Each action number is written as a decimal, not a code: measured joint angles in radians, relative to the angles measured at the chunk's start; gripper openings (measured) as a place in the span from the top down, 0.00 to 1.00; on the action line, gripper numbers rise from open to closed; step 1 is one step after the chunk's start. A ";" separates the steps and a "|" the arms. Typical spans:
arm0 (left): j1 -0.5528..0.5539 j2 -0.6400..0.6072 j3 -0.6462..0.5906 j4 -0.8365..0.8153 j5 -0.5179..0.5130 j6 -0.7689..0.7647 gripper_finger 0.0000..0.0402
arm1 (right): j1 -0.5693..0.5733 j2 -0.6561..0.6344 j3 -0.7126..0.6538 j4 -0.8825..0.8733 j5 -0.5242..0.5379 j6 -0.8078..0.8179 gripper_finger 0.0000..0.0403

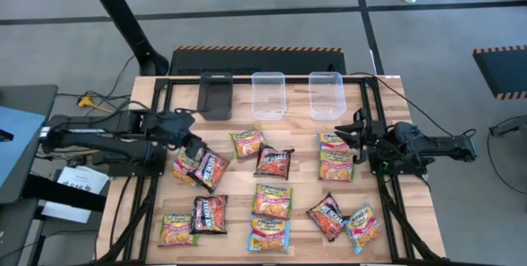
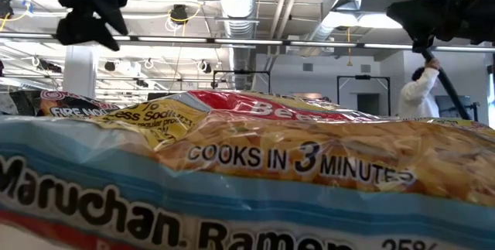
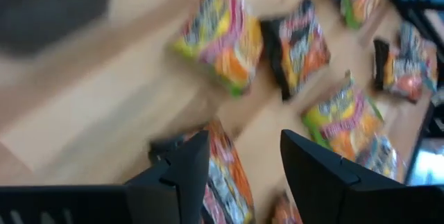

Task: Sort Maruchan noodles
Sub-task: Put the top left black noodle pack into the black bin

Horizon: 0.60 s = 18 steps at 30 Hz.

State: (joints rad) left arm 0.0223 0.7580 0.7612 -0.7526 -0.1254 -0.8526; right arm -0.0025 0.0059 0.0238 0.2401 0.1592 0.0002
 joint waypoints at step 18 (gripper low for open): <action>0.000 0.044 0.000 -0.133 0.042 -0.162 0.57 | 0.000 0.000 0.000 -0.066 0.000 0.034 0.75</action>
State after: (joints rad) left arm 0.0223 0.8018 0.7609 -0.8856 -0.0837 -1.0146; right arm -0.0024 0.0059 0.0242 0.1738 0.1589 0.0338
